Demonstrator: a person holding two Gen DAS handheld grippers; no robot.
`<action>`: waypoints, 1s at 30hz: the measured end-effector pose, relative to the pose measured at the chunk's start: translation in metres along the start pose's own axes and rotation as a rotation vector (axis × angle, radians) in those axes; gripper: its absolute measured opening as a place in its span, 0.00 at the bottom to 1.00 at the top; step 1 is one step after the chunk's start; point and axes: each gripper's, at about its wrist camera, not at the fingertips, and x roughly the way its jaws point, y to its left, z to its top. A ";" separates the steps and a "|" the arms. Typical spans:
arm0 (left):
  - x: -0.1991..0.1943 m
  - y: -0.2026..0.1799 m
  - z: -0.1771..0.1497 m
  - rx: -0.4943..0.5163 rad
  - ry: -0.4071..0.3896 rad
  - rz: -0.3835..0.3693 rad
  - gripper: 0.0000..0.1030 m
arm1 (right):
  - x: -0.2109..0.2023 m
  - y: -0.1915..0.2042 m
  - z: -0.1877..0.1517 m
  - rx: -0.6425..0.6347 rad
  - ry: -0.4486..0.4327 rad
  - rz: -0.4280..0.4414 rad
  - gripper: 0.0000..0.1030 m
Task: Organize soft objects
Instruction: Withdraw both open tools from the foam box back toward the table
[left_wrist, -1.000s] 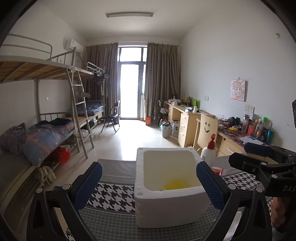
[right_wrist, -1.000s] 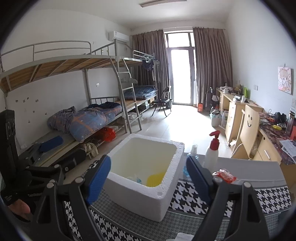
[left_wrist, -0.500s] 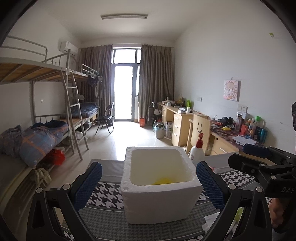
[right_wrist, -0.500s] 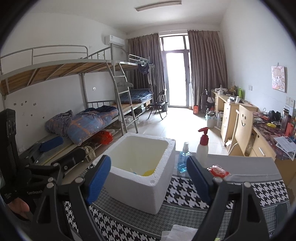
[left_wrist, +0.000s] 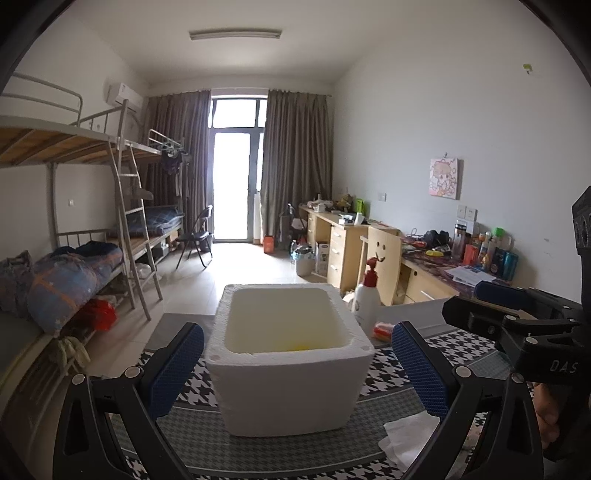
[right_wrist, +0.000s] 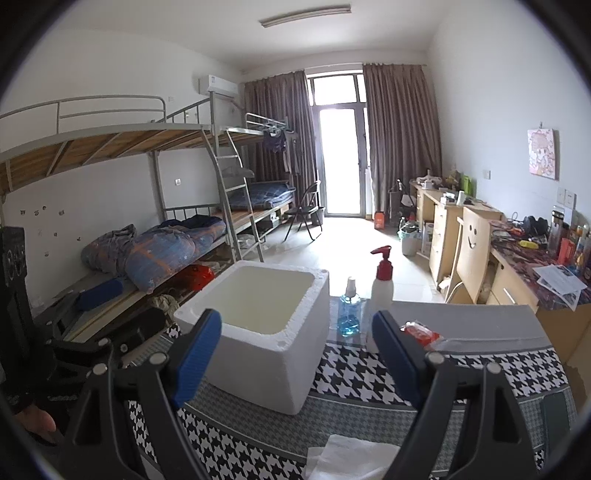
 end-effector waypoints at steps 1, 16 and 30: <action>0.000 -0.001 -0.001 0.002 0.000 -0.001 0.99 | -0.001 -0.001 -0.001 0.000 0.001 -0.003 0.84; -0.005 -0.014 -0.012 0.009 -0.007 -0.030 0.99 | -0.020 -0.013 -0.019 0.015 -0.015 -0.048 0.84; -0.008 -0.022 -0.024 0.007 -0.005 -0.070 0.99 | -0.033 -0.025 -0.041 0.040 -0.017 -0.087 0.84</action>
